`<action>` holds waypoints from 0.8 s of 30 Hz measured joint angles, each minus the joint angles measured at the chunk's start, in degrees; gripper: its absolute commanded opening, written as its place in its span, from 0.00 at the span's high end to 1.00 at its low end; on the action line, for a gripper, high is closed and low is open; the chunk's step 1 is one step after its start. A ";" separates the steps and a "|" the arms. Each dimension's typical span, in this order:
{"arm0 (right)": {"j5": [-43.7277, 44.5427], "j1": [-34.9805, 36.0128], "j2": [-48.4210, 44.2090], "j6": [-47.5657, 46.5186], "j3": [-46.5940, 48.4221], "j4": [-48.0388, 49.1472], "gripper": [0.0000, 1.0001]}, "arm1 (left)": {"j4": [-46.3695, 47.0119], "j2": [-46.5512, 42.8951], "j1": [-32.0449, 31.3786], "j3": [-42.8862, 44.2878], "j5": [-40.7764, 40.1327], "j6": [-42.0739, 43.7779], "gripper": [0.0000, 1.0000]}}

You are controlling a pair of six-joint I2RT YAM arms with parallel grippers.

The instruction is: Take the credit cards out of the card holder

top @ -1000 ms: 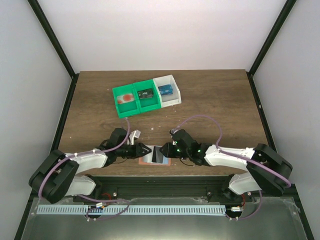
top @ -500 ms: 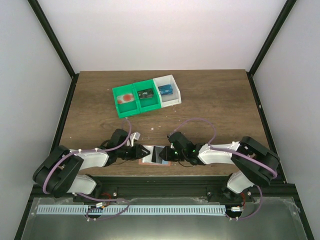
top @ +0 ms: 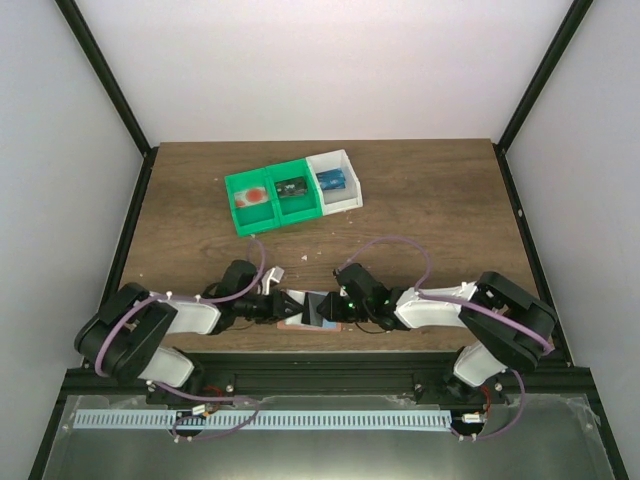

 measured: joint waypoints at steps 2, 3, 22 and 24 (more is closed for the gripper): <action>-0.11 0.00 0.20 -0.02 0.00 0.37 0.79 | 2.16 1.53 -0.35 -0.37 1.07 -1.29 0.76; -0.17 0.00 0.26 -0.02 0.00 0.55 0.79 | 3.37 2.56 -0.57 -0.52 1.66 -1.95 0.77; -0.24 0.00 0.37 -0.02 -0.11 0.98 0.79 | 7.85 4.39 -1.16 -0.94 3.26 -4.90 1.00; -0.24 0.00 0.37 -0.02 -0.11 0.96 0.79 | 7.58 4.15 -1.16 -0.94 3.10 -4.70 1.00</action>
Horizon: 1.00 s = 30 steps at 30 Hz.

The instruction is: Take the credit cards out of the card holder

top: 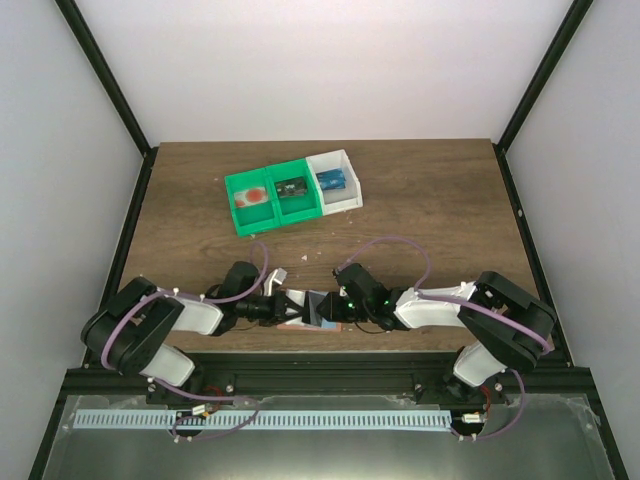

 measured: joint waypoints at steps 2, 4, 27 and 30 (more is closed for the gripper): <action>0.02 0.00 0.00 0.00 0.00 0.00 0.79 | -0.74 -0.68 0.00 0.00 -0.26 0.22 1.00; 0.04 0.00 0.00 0.00 0.00 0.00 0.79 | -1.60 -1.44 0.00 0.00 -0.63 0.52 1.00; 0.79 0.00 -0.22 -2.25 0.50 -1.42 0.78 | -9.62 -10.64 5.22 -1.20 -2.16 3.28 1.00; 2.38 0.00 -1.05 -3.98 1.55 -4.48 0.76 | -12.04 -13.29 6.01 -1.18 -3.43 3.98 1.00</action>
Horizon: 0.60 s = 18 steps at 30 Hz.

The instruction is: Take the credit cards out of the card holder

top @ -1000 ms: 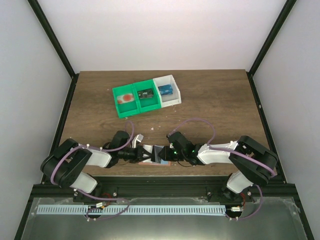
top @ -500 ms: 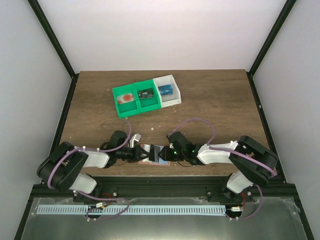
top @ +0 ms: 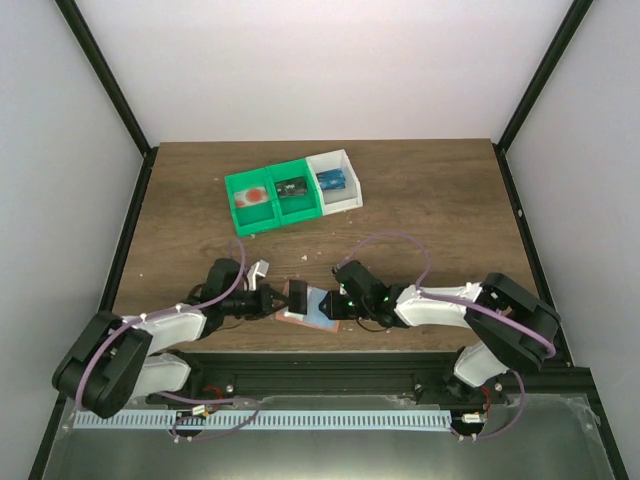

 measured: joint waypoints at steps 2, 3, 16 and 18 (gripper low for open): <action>1.18 0.00 -0.83 -1.68 1.27 -2.32 0.74 | -2.49 -2.16 0.46 0.31 -1.07 0.72 1.00; 1.81 0.00 -1.40 -2.97 2.19 -3.56 0.73 | -4.04 -3.43 0.63 0.66 -1.73 1.07 1.00; 7.06 -0.20 -11.30 -15.21 9.88 -10.21 0.70 | -8.81 -16.57 0.87 3.19 -3.50 4.66 1.00; 7.04 -0.55 -11.28 -14.21 12.85 -12.41 0.69 | -8.68 -19.06 0.83 3.17 -4.39 6.34 1.00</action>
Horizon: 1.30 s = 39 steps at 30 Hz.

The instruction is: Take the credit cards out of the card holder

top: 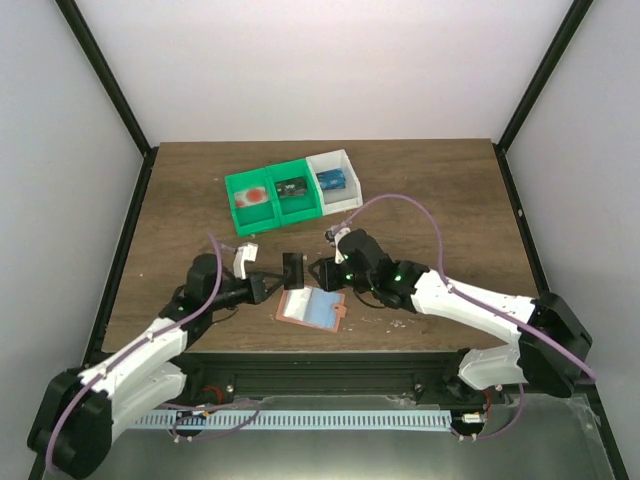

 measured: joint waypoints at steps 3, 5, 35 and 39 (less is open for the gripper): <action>-0.63 -0.59 0.11 3.06 4.55 -3.19 0.65 | 1.84 -5.79 -1.27 -0.61 -3.30 3.54 1.00; -1.31 -1.03 0.13 6.21 7.02 -5.14 0.65 | 4.04 -10.43 -3.69 -0.90 -6.69 7.23 1.00; -17.20 -7.78 -2.43 45.68 12.57 -14.32 0.54 | 6.43 -5.70 -29.73 -1.05 -36.39 39.76 1.00; -18.47 -7.82 -1.84 47.78 11.80 -14.69 0.54 | 5.44 -4.26 -30.36 -0.74 -38.12 41.00 1.00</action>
